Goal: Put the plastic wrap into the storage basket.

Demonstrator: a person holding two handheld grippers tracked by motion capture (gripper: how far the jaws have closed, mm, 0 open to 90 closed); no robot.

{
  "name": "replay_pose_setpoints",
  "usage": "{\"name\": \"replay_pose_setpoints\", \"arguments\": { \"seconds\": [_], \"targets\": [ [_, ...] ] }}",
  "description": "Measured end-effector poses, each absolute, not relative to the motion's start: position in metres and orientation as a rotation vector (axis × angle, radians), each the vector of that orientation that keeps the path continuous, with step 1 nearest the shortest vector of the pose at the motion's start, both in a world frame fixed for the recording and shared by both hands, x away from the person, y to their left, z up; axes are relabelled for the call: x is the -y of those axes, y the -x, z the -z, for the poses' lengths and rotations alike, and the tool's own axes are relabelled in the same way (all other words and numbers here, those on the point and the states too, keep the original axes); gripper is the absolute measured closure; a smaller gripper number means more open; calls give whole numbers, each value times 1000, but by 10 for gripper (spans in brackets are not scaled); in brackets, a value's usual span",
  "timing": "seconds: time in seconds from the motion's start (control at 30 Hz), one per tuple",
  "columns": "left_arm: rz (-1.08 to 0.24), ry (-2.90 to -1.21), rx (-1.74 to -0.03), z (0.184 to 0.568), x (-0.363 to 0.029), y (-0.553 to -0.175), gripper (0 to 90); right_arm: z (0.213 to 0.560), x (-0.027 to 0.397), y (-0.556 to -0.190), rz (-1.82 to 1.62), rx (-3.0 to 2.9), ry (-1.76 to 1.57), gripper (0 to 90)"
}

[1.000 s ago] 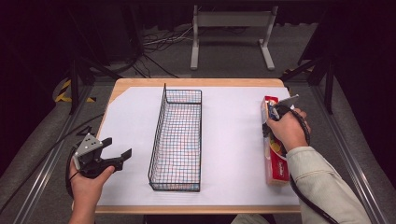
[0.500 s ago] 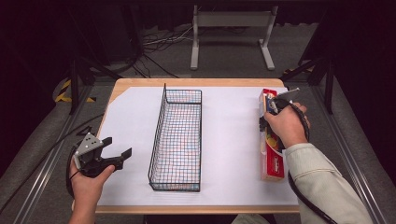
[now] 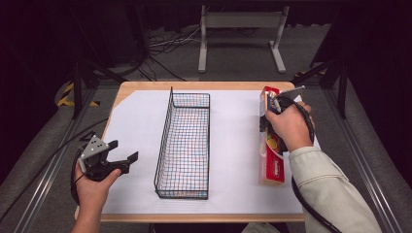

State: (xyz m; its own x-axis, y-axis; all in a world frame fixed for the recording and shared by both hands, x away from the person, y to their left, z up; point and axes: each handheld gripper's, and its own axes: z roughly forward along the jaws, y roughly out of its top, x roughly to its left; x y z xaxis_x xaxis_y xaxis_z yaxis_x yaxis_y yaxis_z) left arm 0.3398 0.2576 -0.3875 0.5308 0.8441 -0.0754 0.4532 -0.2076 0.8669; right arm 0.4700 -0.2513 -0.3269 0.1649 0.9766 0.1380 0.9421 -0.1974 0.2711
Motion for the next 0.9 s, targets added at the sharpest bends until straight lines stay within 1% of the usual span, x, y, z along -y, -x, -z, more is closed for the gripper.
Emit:
{"name": "replay_pose_setpoints", "arguments": {
  "seconds": [0.63,0.9],
  "targets": [
    [-528,-1853,-1064,387,-256,-339,144,309,198,-475,-490,-1971,-2260,408],
    [-533,-1861,-1061,389,-257,-335,144,298,166,-477,-526,-2013,-2228,408]
  ]
}}
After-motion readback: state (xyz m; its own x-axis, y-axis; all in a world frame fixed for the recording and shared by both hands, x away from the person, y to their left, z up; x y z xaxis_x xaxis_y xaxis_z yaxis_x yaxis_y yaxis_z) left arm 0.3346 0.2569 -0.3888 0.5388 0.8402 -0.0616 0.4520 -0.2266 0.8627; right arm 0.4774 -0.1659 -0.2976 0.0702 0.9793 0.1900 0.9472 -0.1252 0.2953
